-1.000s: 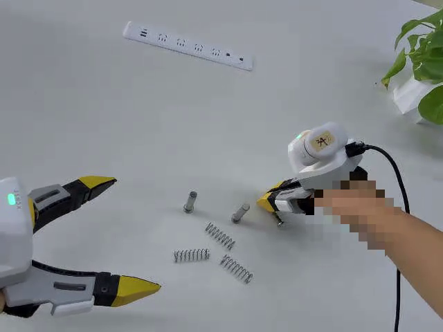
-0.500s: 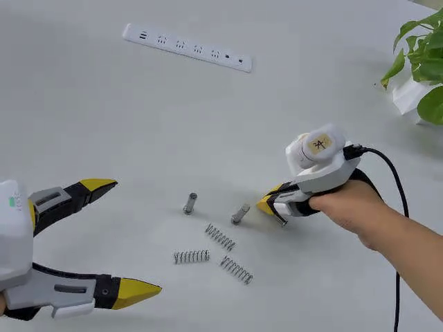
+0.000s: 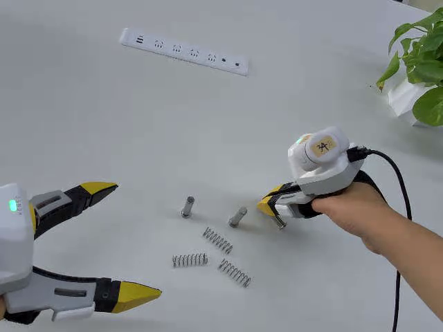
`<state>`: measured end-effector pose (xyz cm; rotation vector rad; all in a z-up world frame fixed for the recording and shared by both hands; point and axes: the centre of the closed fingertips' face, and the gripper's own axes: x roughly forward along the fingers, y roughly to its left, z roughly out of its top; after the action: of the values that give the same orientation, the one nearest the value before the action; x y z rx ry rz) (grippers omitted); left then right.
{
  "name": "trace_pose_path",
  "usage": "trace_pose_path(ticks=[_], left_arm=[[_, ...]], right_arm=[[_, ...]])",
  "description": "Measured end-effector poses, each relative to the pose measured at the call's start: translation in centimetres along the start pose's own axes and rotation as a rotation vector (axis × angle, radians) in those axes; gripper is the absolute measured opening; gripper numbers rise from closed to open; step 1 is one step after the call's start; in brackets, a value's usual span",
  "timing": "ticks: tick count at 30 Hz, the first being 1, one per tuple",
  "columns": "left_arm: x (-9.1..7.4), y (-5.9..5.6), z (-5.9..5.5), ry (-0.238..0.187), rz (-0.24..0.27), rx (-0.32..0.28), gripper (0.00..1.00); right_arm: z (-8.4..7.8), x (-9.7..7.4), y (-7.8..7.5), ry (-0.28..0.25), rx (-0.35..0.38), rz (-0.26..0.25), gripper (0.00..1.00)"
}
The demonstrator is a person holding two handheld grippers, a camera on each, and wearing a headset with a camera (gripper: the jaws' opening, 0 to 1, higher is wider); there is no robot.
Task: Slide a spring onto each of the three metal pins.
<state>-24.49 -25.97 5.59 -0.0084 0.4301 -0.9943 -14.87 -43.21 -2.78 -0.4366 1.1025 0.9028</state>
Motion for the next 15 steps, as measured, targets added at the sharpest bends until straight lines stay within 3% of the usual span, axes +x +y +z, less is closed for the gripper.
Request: trace_pose_path(ticks=[15], left_arm=[[0.0, -0.3, 0.1, 0.001, -0.002, 0.006, 0.96]], right_arm=[[0.0, -1.8, 0.2, -0.044, -0.009, -0.009, 0.05]])
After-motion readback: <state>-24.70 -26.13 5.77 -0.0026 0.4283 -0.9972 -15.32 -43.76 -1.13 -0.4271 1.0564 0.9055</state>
